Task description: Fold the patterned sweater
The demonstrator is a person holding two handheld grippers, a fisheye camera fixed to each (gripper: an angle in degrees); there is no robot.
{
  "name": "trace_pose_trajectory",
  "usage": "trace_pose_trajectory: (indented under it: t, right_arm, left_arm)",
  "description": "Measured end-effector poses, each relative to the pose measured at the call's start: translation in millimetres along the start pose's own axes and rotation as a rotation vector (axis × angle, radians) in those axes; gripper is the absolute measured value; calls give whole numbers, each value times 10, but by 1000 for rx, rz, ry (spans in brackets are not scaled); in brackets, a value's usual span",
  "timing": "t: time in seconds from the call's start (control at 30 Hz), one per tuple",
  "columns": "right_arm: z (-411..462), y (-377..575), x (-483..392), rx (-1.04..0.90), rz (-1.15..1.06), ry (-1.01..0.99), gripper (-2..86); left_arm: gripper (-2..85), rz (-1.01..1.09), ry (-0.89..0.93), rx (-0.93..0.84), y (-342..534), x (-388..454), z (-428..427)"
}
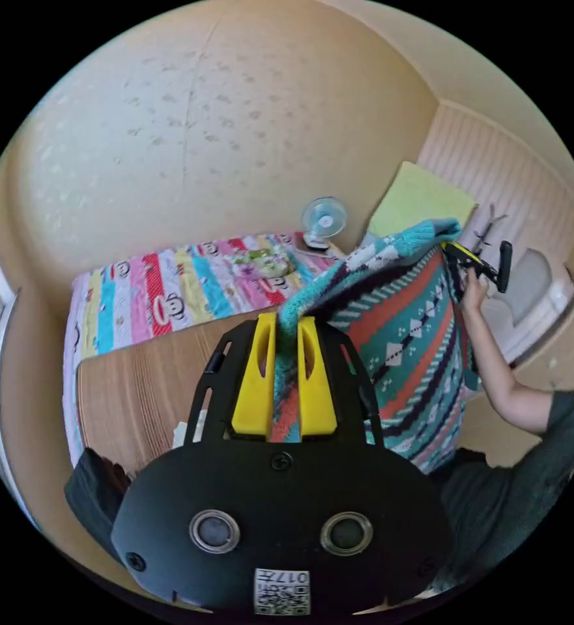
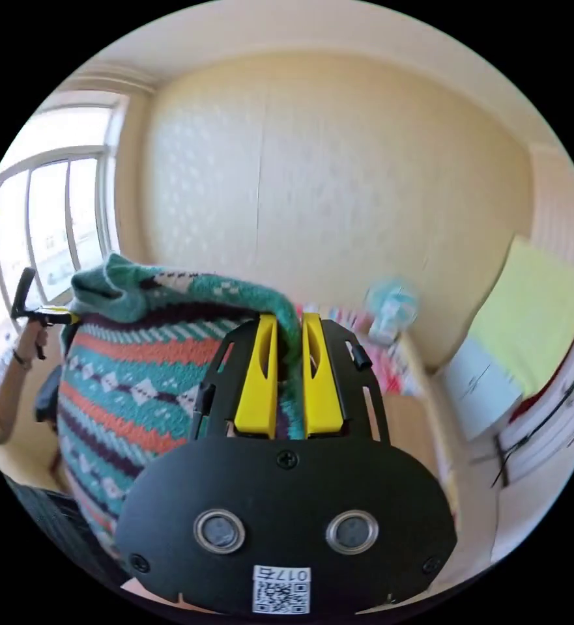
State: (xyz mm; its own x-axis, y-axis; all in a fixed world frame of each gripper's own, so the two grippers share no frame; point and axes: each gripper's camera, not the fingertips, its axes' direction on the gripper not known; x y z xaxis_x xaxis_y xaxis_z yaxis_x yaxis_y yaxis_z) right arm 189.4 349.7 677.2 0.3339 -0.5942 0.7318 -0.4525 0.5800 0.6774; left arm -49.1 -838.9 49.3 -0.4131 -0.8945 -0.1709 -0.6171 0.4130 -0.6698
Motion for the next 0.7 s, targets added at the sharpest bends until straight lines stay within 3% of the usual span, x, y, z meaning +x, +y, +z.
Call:
trace_pose_trajectory:
  t: [0.03, 0.13, 0.3, 0.43, 0.6, 0.7]
  right_arm:
    - [741, -70, 240, -220, 102, -79, 58]
    - [1938, 240, 494, -458, 240, -332, 28]
    - [3221, 1150, 508, -757, 366, -479, 10]
    - [3973, 1806, 446, -995, 370, -410, 7]
    - [4527, 2182, 477, -1210, 225, -213, 5]
    - [4685, 2256, 530, -1266, 113, -183, 3]
  left_arm:
    - [80, -79, -78, -64, -73, -254, 308]
    - [82, -219, -182, -236, 119, -730, 953]
    - [78, -343, 61, -555, 976, -1049, 1988]
    - [66, -399, 140, -768, 1693, -1184, 2589]
    - [12, -401, 74, -988, 2342, -1396, 2857]
    - [-1, -484, 107, -878, 2497, -1596, 2544]
